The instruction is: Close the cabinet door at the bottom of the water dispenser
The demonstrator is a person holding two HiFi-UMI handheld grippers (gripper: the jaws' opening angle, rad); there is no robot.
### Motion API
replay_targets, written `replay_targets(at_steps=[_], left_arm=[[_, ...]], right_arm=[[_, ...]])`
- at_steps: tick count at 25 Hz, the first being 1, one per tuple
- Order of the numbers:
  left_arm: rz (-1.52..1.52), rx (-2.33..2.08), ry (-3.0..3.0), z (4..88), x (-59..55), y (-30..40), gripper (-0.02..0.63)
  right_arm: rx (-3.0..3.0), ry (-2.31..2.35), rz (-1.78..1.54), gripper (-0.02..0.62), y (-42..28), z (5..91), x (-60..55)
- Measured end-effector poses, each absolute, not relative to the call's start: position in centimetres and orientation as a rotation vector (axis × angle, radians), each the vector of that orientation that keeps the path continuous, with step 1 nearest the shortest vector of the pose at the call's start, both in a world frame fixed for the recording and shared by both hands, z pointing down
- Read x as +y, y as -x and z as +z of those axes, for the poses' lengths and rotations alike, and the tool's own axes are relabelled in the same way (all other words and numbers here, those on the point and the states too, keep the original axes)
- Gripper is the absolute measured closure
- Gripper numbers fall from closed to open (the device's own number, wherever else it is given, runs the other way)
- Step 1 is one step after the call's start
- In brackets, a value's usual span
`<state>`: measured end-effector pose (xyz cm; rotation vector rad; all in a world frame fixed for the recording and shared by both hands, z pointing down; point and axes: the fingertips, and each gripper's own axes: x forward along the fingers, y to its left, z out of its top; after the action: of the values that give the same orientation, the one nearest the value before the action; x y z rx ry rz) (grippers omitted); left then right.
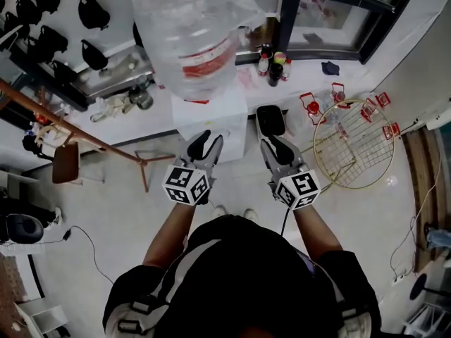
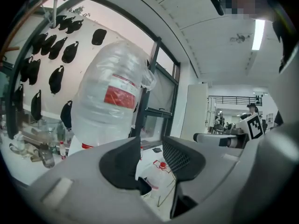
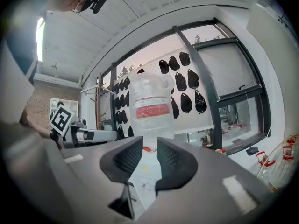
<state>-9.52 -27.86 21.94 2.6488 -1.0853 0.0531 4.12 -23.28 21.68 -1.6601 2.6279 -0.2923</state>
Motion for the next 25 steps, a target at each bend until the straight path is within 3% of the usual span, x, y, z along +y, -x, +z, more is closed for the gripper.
replay_targets(at_steps=[5,10,13,25], left_arm=[[0.078,-1.113,-2.713,20.5,-26.9,10.2,0.48],[0.107,-1.136,-2.785,19.6,-25.7,10.1,0.548],[0.096,-1.147,-2.779,19.4,-25.5,10.4,0.551],[0.09,-1.201,-2.787,18.8,-25.8,11.5,0.563]], right_arm=[[2.627,1.646,-0.249,0.535,-4.3,20.7,-22.6],[2.658,1.628,-0.232,0.563,-3.4,21.0,-22.6],[2.667,1.614,-0.235,0.591,-3.1,20.7,-22.8],[2.702,1.562,-0.175,0.591,-1.9,19.1,-23.0]])
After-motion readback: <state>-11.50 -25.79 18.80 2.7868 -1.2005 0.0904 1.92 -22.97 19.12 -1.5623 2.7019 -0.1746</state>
